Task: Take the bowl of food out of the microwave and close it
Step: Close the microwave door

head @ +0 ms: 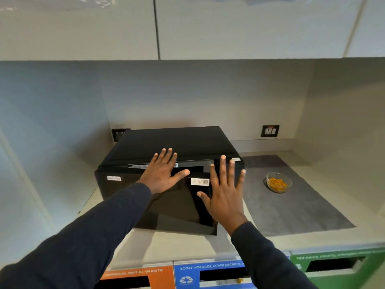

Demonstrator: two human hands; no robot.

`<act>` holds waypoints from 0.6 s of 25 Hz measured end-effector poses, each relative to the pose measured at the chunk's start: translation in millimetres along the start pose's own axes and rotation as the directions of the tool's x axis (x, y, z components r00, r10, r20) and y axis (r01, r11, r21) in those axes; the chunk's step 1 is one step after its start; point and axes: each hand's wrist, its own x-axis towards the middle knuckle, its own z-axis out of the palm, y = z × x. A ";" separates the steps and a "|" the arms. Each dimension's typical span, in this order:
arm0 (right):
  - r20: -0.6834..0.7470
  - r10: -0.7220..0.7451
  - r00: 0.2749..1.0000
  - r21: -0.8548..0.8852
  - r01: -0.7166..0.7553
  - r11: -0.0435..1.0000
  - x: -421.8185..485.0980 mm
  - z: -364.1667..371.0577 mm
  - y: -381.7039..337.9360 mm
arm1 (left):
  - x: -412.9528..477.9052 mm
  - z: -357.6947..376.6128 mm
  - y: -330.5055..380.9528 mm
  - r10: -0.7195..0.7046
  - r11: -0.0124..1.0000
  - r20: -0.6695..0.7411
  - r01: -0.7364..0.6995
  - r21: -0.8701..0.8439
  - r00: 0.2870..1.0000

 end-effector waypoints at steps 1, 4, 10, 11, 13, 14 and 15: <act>0.017 0.004 1.000 -0.003 -0.004 1.000 10.1 3.7 2.4 | 5.8 1.2 -1.4 -0.005 1.000 0.008 0.005 0.009 1.000; 0.056 0.024 0.998 0.038 -0.026 0.999 38.3 10.2 9.3 | 21.2 3.2 -3.3 -0.025 0.999 0.021 0.025 0.026 0.999; 0.180 0.559 0.810 0.973 -0.230 0.021 -20.4 51.9 -27.5 | 27.5 8.0 -8.0 -0.011 0.999 -0.016 0.011 0.049 1.000; 0.444 0.551 0.707 0.894 -0.305 -0.329 -33.7 62.7 -40.8 | 27.3 8.4 -7.8 -0.008 0.999 -0.015 0.009 0.052 1.000; 0.819 0.272 0.504 0.492 -0.377 -0.785 -44.5 84.4 -60.9 | 27.5 7.9 -7.0 -0.005 0.998 -0.017 0.006 0.057 1.000; 0.876 0.147 0.460 0.331 -0.350 -0.876 -43.6 94.2 -66.6 | 28.4 8.6 -7.0 -0.001 0.998 -0.013 0.002 0.060 1.000; 0.882 0.084 0.463 0.250 -0.310 -0.917 -38.9 100.1 -68.9 | 28.0 8.0 -7.0 -0.003 0.998 -0.015 0.004 0.060 1.000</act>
